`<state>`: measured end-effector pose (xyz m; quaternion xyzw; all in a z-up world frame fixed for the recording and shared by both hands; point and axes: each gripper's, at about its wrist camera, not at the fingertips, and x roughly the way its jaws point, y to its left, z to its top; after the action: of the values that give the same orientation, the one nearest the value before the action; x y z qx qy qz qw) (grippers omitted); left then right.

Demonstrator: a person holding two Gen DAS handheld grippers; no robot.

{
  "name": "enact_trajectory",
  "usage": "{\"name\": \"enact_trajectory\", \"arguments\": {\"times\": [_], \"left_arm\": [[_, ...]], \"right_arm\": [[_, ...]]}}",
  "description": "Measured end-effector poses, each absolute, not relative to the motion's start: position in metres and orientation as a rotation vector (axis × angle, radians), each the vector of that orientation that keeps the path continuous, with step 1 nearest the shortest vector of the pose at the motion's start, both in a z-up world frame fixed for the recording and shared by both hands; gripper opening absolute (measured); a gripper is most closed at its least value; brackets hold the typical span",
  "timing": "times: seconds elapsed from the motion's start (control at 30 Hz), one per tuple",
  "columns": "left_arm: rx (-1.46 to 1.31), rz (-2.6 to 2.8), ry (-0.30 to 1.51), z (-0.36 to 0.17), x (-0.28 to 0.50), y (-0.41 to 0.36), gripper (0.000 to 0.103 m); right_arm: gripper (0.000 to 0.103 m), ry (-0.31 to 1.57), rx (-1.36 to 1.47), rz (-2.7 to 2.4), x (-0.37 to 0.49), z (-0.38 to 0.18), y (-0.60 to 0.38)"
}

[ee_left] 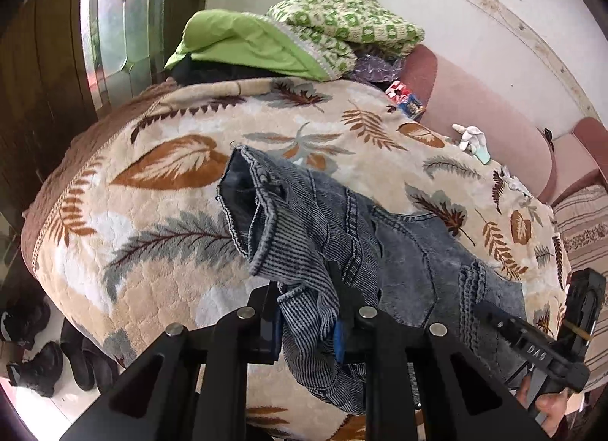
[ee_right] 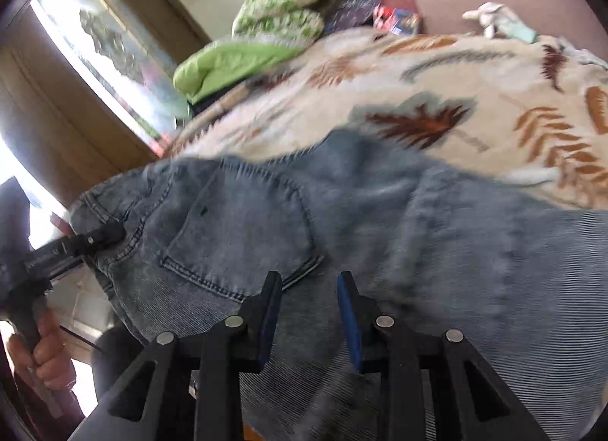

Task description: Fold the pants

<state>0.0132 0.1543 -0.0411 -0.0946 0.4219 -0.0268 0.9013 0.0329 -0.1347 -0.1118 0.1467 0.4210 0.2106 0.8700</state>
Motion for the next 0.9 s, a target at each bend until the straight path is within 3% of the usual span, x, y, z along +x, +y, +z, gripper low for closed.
{"name": "enact_trajectory", "arguments": {"times": [0.47,0.6,0.73,0.8,0.9], "left_arm": [[0.166,-0.343,0.693,0.036,-0.034,-0.032,0.019],[0.255,-0.486,0.741,0.014,-0.042,-0.111,0.019],[0.368,-0.622,0.904,-0.045,-0.043,-0.179,0.021],[0.431,-0.684,1.028,-0.078,-0.045,-0.203,0.033],[0.46,-0.699,1.014,-0.081,-0.052,-0.205,0.036]], "right_arm": [[0.033,0.627,0.629,0.134,-0.013,-0.061,-0.333],[0.033,0.57,0.657,0.083,-0.027,-0.052,-0.372],[0.036,0.454,0.728,-0.04,-0.063,-0.048,-0.43],[0.036,0.42,0.773,-0.134,-0.079,-0.054,-0.455],[0.036,0.419,0.845,-0.138,-0.086,-0.06,-0.475]]}}
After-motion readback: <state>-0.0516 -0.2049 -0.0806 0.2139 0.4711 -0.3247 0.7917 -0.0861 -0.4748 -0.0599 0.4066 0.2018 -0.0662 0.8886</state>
